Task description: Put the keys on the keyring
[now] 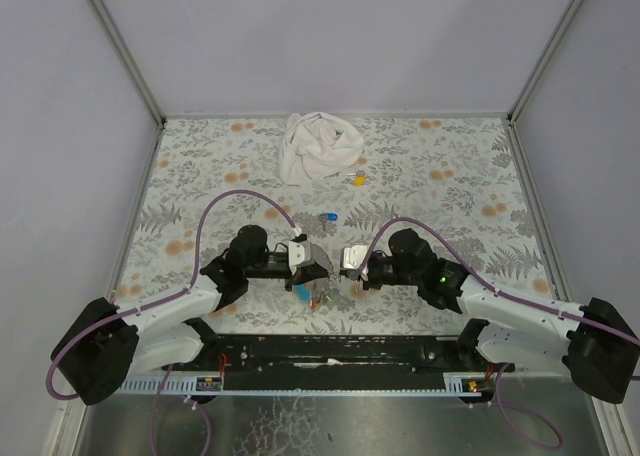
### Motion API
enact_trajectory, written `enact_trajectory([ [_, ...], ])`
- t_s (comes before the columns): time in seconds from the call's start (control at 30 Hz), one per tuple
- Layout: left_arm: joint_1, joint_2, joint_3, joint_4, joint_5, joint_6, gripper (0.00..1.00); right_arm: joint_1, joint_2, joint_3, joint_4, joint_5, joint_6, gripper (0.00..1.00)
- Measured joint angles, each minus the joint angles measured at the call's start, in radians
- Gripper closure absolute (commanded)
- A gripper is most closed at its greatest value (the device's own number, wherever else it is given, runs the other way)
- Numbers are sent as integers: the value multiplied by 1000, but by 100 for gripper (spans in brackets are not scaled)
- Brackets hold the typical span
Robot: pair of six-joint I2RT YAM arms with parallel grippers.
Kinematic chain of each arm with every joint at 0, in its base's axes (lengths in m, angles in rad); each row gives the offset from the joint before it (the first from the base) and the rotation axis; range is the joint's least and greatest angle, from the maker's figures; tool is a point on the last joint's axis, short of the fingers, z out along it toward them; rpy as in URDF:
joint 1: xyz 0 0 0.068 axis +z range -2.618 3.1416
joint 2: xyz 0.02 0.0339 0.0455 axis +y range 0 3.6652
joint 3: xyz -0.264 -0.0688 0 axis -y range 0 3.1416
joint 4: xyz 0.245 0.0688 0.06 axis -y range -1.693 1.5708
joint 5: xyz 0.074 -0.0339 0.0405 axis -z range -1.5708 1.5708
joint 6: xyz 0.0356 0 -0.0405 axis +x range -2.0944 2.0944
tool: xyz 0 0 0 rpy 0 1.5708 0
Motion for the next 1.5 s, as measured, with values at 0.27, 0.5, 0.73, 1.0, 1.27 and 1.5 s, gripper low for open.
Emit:
enact_trajectory([
  [0.27,0,2,0,0,2,0,100,0,14,0,0,-2,0,100],
  [0.5,0,8,0,0,5,-1,100,0,14,0,0,-3,0,100],
  [0.73,0,13,0,0,5,-1,100,0,14,0,9,-14,0,100],
  [1.0,0,13,0,0,5,-7,100,0,14,0,14,-21,0,100],
  [1.27,0,13,0,0,5,-8,100,0,14,0,14,-20,0,100],
  [1.5,0,7,0,0,-5,-8,100,0,11,0,14,-10,0,100],
])
